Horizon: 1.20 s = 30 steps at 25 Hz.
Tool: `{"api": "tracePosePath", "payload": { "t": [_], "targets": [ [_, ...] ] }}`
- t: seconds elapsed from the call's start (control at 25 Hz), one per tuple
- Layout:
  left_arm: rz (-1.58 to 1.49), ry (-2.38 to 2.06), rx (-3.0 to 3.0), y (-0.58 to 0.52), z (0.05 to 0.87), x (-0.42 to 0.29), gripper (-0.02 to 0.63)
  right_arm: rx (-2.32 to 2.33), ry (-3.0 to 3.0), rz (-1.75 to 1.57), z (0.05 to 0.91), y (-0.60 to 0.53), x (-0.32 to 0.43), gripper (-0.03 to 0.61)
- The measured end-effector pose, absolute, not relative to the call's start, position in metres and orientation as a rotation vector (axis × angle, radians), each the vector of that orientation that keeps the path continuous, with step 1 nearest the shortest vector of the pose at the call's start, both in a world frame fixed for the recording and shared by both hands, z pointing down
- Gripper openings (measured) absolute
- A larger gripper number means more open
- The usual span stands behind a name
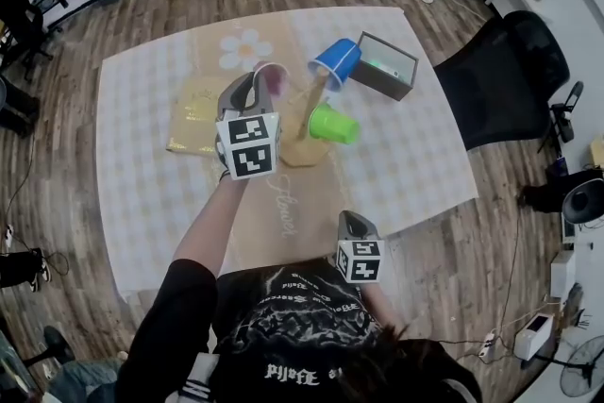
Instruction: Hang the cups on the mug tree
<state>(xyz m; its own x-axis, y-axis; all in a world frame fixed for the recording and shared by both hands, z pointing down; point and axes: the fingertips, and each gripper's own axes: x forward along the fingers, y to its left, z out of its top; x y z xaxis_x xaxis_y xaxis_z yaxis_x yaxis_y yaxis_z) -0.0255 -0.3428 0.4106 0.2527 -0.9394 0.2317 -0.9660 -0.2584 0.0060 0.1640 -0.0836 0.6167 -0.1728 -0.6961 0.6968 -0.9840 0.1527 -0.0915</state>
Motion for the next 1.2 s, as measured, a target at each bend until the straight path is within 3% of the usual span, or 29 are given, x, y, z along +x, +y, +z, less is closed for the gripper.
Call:
{"api": "tracePosePath", "payload": {
  "t": [1.2],
  "targets": [
    [0.599,-1.805,2.828,-0.289,0.419,0.027,0.046,1.631,-1.930,0.777,0.616,-0.078,0.168,0.008]
  ]
}}
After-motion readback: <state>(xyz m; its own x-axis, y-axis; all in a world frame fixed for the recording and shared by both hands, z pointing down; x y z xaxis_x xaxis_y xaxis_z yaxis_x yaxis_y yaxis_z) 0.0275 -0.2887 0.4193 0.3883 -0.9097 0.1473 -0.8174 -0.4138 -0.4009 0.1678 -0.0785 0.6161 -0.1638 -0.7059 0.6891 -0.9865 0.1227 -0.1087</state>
